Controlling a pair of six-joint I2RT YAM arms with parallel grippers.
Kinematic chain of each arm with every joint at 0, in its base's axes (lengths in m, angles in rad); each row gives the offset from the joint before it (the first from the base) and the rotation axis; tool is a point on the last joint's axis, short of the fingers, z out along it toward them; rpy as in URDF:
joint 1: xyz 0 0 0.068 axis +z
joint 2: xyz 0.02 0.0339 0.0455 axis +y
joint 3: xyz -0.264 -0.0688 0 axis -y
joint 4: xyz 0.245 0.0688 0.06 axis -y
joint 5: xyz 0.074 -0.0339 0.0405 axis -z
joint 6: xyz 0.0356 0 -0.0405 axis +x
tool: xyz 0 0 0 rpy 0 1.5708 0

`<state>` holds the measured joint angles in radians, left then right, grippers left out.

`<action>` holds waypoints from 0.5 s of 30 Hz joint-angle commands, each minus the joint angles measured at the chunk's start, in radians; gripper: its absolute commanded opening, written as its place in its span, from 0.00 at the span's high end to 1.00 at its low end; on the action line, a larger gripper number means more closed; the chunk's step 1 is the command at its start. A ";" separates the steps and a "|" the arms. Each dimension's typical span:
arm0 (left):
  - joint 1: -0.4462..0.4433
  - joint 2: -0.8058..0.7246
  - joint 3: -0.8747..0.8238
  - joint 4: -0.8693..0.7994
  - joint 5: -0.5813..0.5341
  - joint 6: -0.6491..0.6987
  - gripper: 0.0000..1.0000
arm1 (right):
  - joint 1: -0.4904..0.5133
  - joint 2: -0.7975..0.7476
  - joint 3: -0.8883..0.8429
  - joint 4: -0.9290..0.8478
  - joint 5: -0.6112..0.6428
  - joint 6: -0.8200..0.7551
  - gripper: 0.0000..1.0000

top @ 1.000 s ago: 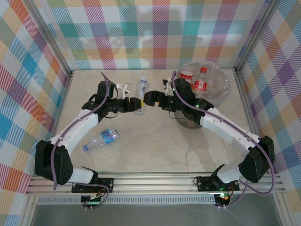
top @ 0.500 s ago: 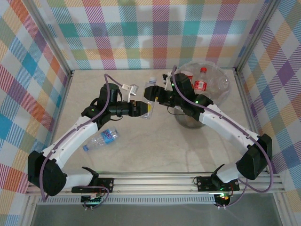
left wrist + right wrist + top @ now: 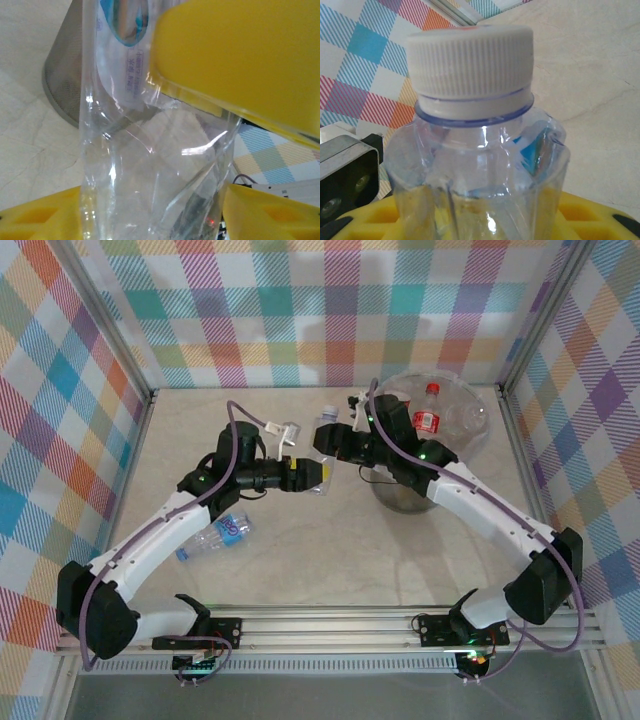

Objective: Put the plastic bottles in the bin

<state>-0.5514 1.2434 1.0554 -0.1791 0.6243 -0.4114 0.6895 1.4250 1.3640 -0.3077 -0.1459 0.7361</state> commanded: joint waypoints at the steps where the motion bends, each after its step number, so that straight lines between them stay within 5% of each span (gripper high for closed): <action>1: -0.019 -0.047 0.033 0.043 0.002 -0.006 0.28 | -0.011 -0.035 0.028 0.010 0.010 -0.029 0.55; 7: -0.021 -0.088 0.047 0.011 -0.017 0.015 0.00 | -0.026 -0.077 0.036 -0.013 0.047 -0.062 0.56; 15: -0.021 -0.205 0.032 -0.086 -0.027 0.140 0.00 | -0.122 -0.169 0.053 -0.112 0.116 -0.172 0.56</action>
<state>-0.5674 1.0958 1.0660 -0.2394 0.5941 -0.3378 0.5995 1.3067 1.3754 -0.3859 -0.0658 0.6319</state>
